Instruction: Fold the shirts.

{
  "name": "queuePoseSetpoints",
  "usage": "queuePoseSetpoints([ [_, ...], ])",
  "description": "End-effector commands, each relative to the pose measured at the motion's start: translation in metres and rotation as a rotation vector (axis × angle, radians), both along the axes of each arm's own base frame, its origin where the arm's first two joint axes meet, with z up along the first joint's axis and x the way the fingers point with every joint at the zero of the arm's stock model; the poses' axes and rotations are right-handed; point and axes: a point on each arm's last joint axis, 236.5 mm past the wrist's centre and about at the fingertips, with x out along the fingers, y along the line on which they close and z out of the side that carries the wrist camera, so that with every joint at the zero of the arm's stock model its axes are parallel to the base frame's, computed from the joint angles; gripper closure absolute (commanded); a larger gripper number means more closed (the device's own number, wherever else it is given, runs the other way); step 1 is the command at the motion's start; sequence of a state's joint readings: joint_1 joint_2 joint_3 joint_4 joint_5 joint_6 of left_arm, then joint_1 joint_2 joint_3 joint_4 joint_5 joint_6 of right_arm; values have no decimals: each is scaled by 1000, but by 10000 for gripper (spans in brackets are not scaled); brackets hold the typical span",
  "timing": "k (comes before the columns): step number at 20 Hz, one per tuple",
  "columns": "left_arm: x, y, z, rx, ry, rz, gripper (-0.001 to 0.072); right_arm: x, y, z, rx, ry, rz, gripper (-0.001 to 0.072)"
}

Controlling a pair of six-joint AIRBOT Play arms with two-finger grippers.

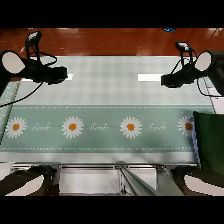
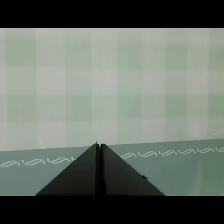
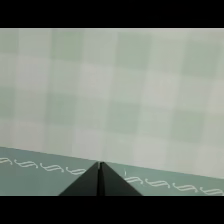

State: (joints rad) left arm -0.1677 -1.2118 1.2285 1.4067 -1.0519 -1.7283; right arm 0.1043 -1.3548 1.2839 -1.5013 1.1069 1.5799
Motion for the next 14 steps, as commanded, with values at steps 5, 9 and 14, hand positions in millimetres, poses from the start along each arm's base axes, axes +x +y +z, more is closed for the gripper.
queuePoseSetpoints([
  [5, -6, 4, -7, 8, 38, 10, 690, 2, -1, -2, -23, -6, 7, 686],
  [9, -6, 4, -7, 8, 38, 10, 690, 3, -1, -2, -23, -6, 7, 686],
  [14, -6, 4, -7, 8, 38, 10, 691, 3, -1, -2, -23, -7, 6, 686],
])
